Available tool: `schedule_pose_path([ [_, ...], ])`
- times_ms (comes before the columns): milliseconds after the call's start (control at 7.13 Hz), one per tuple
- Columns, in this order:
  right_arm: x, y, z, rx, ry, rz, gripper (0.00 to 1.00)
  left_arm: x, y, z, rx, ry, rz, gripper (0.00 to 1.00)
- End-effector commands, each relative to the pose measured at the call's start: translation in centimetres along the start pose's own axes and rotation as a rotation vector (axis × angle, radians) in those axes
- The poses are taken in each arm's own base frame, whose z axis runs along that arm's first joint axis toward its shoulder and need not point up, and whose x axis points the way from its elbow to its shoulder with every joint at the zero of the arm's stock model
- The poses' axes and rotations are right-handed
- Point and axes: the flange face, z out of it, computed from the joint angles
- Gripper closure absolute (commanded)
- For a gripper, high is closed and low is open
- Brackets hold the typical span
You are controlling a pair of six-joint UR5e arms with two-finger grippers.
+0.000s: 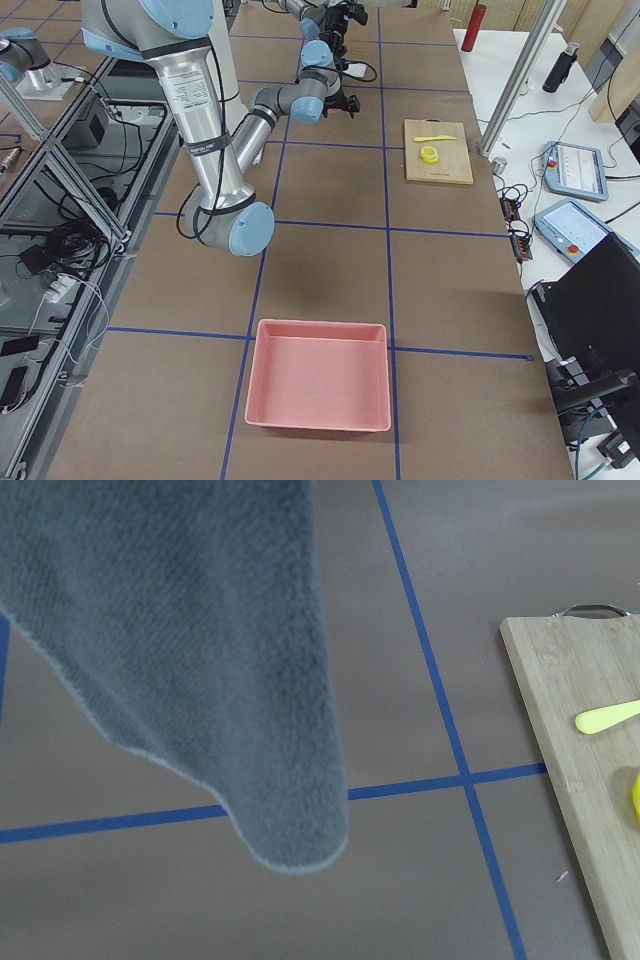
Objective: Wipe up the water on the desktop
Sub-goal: 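Grasp the cloth with the right gripper and open the left gripper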
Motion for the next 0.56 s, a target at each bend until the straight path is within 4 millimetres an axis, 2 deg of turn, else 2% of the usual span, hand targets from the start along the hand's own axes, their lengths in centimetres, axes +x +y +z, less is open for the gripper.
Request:
schedule_pose_path([
  [0, -1.7, -1.2, 1.1, 0.004, 0.013, -0.02, 0.03, 0.7, -0.5, 0.1, 0.015, 0.006, -0.017, 1.0],
  [140, -1.9, -1.3, 1.2, 0.004, 0.011, -0.021, 0.07, 0.9, -0.2, 0.7, 0.014, 0.009, -0.019, 1.0],
  [421, -1.7, -1.1, 1.2, 0.001, 0.013, -0.019, 0.28, 1.2, 0.2, 1.6, 0.024, 0.008, -0.021, 1.0],
])
